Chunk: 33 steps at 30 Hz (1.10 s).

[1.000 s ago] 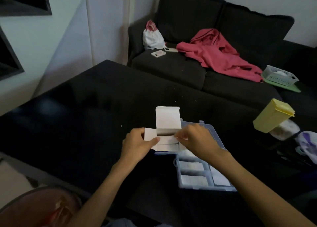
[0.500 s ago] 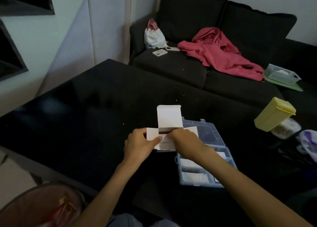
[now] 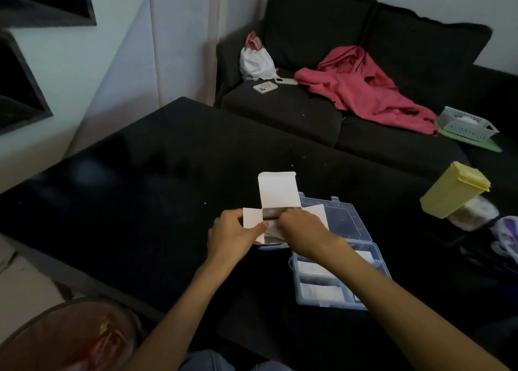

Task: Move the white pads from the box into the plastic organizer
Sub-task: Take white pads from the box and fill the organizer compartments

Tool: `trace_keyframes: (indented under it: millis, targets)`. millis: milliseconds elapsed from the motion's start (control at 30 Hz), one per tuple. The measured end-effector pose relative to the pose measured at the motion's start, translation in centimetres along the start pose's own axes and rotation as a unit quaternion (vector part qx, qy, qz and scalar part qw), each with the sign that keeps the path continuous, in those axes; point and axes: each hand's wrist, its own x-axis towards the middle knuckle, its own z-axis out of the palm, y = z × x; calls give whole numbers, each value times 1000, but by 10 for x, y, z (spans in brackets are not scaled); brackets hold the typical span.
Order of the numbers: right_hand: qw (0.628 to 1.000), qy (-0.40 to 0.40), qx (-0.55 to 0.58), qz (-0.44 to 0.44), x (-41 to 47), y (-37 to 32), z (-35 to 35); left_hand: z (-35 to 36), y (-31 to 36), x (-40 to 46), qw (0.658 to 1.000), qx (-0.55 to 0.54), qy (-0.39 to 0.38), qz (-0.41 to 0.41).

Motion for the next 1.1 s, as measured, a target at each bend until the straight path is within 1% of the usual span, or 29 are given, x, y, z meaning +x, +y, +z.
trace_keyframes:
  millis: [133,233,367,533,700,867,1000,1100]
  targets:
    - [998,-25,50,14,5,1,-2,0,0,-1,1000,-3,-3,-8]
    - [998,-18,62,12,7,1,-5,0,0,-1,1000,0,-3,-11]
    - [998,14,64,5,3,1,-1,-2,-1,0,1000,7,1,-7]
    - [992,88,85,16,-2,1,-1,-2,0,-1,1000,3,-8,-5]
    - [989,78,129,14,1,7,2,-2,-1,0,999,-2,-23,-23]
    - [988,88,123,-5,7,12,-3,-5,-1,6,997,-18,-51,-63]
    - [982,127,141,-16,8,19,-12,-6,1,10,996,-41,-42,-72]
    - [965,169,201,0,7,25,-18,-6,5,13,994,-55,-40,-82]
